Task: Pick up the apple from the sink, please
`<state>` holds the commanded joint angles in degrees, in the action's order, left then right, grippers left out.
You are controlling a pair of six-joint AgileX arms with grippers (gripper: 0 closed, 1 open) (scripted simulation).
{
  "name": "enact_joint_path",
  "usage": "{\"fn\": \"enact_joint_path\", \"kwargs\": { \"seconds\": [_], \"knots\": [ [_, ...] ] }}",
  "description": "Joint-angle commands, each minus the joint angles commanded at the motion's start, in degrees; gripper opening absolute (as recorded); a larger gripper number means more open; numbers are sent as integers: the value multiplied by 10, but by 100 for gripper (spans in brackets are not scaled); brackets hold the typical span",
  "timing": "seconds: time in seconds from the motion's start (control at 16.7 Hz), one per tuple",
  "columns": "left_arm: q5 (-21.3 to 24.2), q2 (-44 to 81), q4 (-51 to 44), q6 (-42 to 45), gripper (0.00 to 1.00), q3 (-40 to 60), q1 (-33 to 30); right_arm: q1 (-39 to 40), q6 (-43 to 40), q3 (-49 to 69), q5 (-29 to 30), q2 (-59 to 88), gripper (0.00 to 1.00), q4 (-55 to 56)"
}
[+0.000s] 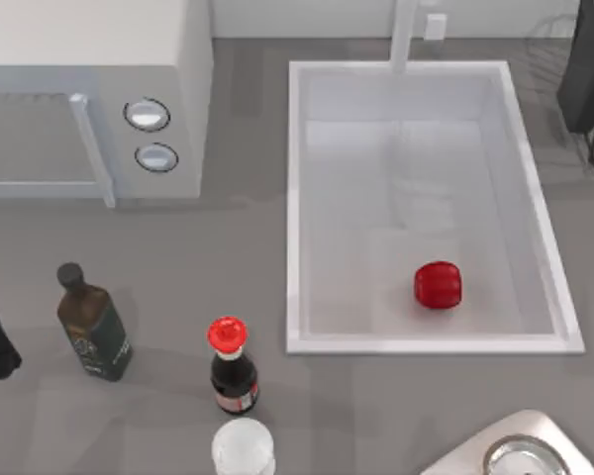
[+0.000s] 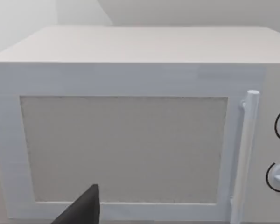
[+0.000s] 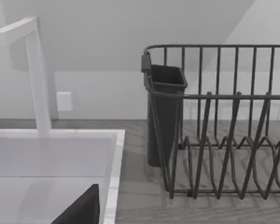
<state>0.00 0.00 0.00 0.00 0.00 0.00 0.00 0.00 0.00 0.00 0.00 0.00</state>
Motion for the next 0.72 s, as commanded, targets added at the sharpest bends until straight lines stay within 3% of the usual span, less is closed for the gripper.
{"fn": "enact_joint_path", "kwargs": {
  "seconds": [0.42,0.72],
  "knots": [
    [0,0,0,0,100,0,0,1,1,6,0,6,100,-4],
    [0,0,0,0,100,0,0,28,29,115,0,126,100,-75]
  ]
}}
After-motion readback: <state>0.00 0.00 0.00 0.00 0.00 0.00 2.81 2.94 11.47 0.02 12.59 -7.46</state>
